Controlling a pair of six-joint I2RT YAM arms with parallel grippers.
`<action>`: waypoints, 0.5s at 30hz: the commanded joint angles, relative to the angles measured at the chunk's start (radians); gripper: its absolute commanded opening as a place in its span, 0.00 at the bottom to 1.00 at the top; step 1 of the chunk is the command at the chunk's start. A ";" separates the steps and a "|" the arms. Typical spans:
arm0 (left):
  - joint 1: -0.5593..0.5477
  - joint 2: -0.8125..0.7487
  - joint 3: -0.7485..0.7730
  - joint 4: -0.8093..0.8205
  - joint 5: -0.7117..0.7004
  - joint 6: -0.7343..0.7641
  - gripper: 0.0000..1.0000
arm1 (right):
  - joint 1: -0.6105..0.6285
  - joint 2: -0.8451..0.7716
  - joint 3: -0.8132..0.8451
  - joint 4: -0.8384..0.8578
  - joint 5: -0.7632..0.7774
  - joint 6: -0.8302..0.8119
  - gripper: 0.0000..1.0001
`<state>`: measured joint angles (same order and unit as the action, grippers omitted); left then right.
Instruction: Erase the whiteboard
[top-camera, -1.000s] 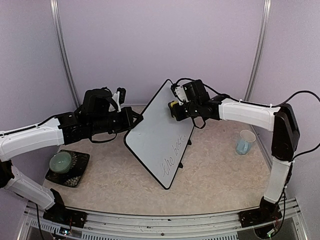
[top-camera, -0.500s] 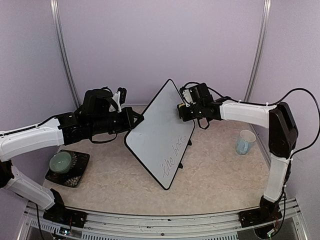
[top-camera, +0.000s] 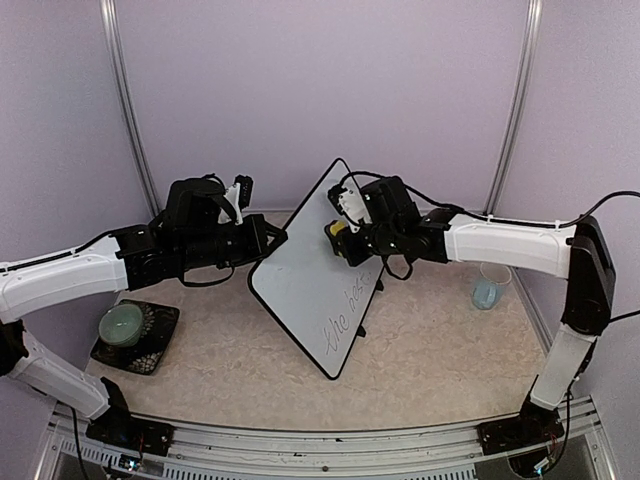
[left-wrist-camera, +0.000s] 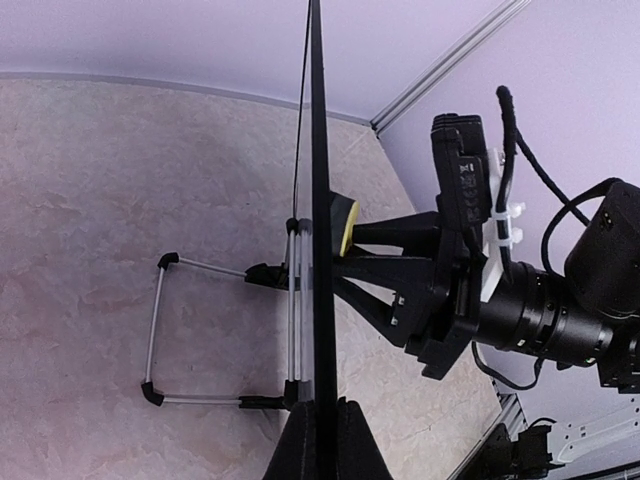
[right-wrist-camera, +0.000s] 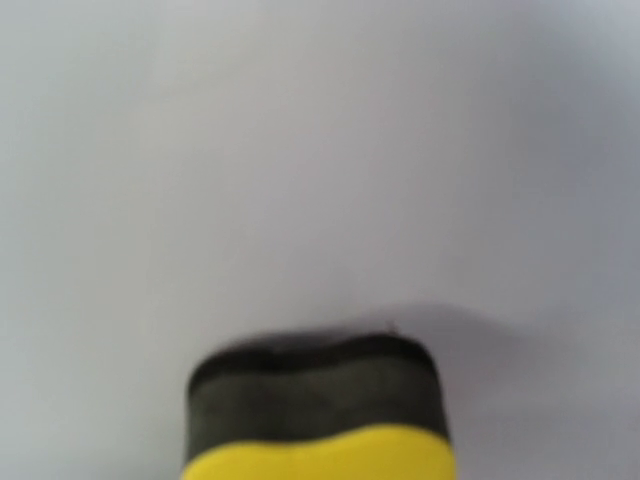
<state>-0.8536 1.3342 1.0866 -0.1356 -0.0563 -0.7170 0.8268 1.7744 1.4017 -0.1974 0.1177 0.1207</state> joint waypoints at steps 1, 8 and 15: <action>-0.021 0.001 -0.002 0.003 0.126 0.039 0.00 | 0.017 -0.034 -0.006 0.020 -0.111 0.024 0.00; -0.016 -0.007 0.004 -0.002 0.130 0.042 0.00 | -0.052 -0.016 0.049 -0.050 0.030 0.054 0.00; -0.016 -0.002 0.008 0.000 0.137 0.040 0.00 | -0.057 0.074 0.143 -0.111 0.138 0.029 0.00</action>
<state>-0.8528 1.3338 1.0870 -0.1261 -0.0261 -0.6903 0.7750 1.7893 1.4738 -0.2550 0.1787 0.1543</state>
